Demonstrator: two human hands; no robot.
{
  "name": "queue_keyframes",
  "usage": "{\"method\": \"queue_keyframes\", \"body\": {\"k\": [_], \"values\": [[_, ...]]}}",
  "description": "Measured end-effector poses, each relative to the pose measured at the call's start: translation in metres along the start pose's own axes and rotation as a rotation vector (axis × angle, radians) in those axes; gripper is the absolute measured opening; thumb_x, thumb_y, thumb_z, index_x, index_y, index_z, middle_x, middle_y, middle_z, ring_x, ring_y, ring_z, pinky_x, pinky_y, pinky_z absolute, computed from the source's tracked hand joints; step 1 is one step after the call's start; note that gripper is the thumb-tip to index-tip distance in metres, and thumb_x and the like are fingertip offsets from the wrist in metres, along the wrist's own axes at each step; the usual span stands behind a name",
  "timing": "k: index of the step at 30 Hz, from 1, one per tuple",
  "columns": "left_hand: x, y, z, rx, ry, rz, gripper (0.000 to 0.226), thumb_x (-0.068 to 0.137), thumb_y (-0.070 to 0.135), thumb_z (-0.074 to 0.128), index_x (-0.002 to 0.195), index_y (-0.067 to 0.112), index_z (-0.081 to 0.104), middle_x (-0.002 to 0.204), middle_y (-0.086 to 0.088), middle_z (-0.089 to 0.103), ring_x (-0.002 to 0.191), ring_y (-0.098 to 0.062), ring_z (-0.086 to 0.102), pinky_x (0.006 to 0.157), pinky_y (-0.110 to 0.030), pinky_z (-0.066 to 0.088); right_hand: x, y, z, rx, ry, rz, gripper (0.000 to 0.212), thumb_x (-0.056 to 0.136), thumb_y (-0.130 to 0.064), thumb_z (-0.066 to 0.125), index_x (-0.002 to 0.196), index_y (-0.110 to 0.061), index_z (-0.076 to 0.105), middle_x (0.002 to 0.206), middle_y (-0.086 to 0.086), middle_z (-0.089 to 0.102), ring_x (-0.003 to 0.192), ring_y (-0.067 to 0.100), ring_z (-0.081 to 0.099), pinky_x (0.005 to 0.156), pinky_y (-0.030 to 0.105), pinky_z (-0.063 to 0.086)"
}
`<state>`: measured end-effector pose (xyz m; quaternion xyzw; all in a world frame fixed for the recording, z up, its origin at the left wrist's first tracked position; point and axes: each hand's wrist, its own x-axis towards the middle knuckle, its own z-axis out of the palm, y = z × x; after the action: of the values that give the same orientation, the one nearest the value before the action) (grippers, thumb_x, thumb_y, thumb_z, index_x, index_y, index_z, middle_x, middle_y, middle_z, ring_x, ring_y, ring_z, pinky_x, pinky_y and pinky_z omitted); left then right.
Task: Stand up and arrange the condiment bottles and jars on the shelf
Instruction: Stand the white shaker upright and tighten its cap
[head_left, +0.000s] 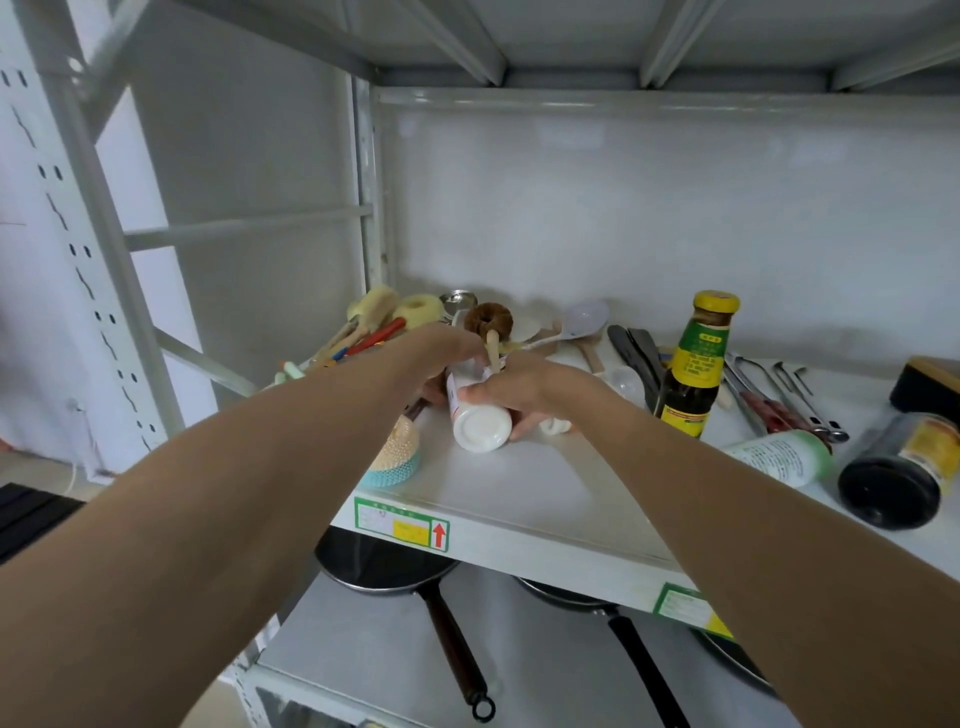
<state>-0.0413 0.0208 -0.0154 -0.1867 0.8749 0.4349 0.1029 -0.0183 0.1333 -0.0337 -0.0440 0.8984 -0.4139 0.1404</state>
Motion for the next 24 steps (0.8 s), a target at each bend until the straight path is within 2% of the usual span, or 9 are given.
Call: {"method": "queue_keyframes", "body": {"k": [5, 10, 12, 14, 17, 19, 20, 22, 24], "values": [[0.001, 0.000, 0.003, -0.053, 0.014, 0.006, 0.051, 0.079, 0.033, 0.070, 0.112, 0.002, 0.046, 0.112, -0.022, 0.064, 0.101, -0.035, 0.066, 0.092, -0.040, 0.055, 0.000, 0.008, 0.001, 0.042, 0.033, -0.005, 0.050, 0.079, -0.039, 0.076, 0.110, -0.004, 0.059, 0.105, 0.018, 0.071, 0.087, 0.033, 0.074, 0.079, 0.045, 0.061], [-0.001, -0.003, 0.001, -0.226, 0.098, 0.067, 0.040, 0.070, 0.030, 0.075, 0.095, 0.006, 0.055, 0.083, -0.014, 0.067, 0.078, -0.029, 0.067, 0.086, -0.041, 0.056, -0.005, 0.017, 0.005, 0.116, 0.106, -0.076, 0.055, 0.069, -0.036, 0.082, 0.112, -0.008, 0.064, 0.106, 0.014, 0.072, 0.092, 0.029, 0.072, 0.071, 0.046, 0.063], [-0.010, -0.001, 0.002, -0.305, 0.133, 0.121, 0.038, 0.070, 0.027, 0.077, 0.093, 0.007, 0.054, 0.086, -0.012, 0.066, 0.079, -0.028, 0.067, 0.082, -0.040, 0.058, -0.012, 0.019, 0.005, 0.100, 0.123, -0.120, 0.046, 0.072, -0.034, 0.081, 0.106, -0.006, 0.066, 0.101, 0.010, 0.071, 0.094, 0.025, 0.070, 0.069, 0.037, 0.061], [-0.022, 0.000, 0.004, -0.353, 0.172, 0.167, 0.049, 0.066, 0.029, 0.081, 0.103, 0.006, 0.057, 0.097, -0.011, 0.067, 0.086, -0.026, 0.069, 0.077, -0.037, 0.060, -0.020, 0.024, 0.005, 0.066, 0.169, -0.141, 0.036, 0.075, -0.035, 0.079, 0.096, -0.008, 0.065, 0.088, 0.004, 0.068, 0.089, 0.021, 0.067, 0.062, 0.026, 0.052], [-0.043, -0.002, 0.007, -0.351, 0.244, 0.218, 0.067, 0.061, 0.035, 0.084, 0.113, 0.005, 0.056, 0.096, -0.008, 0.064, 0.090, -0.025, 0.068, 0.070, -0.030, 0.058, -0.032, 0.034, 0.007, 0.100, 0.223, -0.165, 0.045, 0.074, -0.034, 0.080, 0.107, -0.007, 0.067, 0.097, 0.004, 0.071, 0.094, 0.020, 0.068, 0.068, 0.021, 0.045], [-0.055, -0.008, 0.012, -0.360, 0.270, 0.264, 0.069, 0.064, 0.038, 0.084, 0.116, 0.006, 0.053, 0.093, -0.006, 0.058, 0.091, -0.025, 0.065, 0.070, -0.031, 0.055, -0.041, 0.042, 0.009, 0.131, 0.239, -0.179, 0.048, 0.075, -0.031, 0.080, 0.112, -0.004, 0.063, 0.095, 0.000, 0.071, 0.089, 0.015, 0.068, 0.061, 0.012, 0.043], [-0.059, -0.009, 0.014, -0.364, 0.288, 0.292, 0.068, 0.066, 0.039, 0.084, 0.116, 0.006, 0.053, 0.093, -0.005, 0.055, 0.089, -0.025, 0.062, 0.070, -0.032, 0.053, -0.044, 0.044, 0.009, 0.129, 0.250, -0.184, 0.041, 0.077, -0.029, 0.080, 0.106, -0.005, 0.062, 0.091, -0.003, 0.069, 0.085, 0.012, 0.066, 0.056, 0.007, 0.041], [-0.070, -0.014, 0.017, -0.350, 0.328, 0.338, 0.059, 0.067, 0.040, 0.085, 0.107, 0.010, 0.053, 0.092, -0.004, 0.054, 0.084, -0.022, 0.056, 0.067, -0.030, 0.047, -0.052, 0.047, 0.010, 0.142, 0.279, -0.193, 0.025, 0.079, -0.022, 0.079, 0.093, -0.016, 0.058, 0.090, -0.004, 0.066, 0.089, 0.015, 0.067, 0.064, 0.009, 0.045], [-0.078, -0.019, 0.021, -0.347, 0.371, 0.387, 0.054, 0.065, 0.042, 0.087, 0.098, 0.011, 0.057, 0.090, -0.008, 0.061, 0.079, -0.022, 0.057, 0.062, -0.028, 0.045, -0.057, 0.049, 0.011, 0.166, 0.296, -0.217, 0.032, 0.077, -0.015, 0.080, 0.097, -0.016, 0.055, 0.098, 0.001, 0.065, 0.095, 0.018, 0.065, 0.074, 0.019, 0.048]]}}
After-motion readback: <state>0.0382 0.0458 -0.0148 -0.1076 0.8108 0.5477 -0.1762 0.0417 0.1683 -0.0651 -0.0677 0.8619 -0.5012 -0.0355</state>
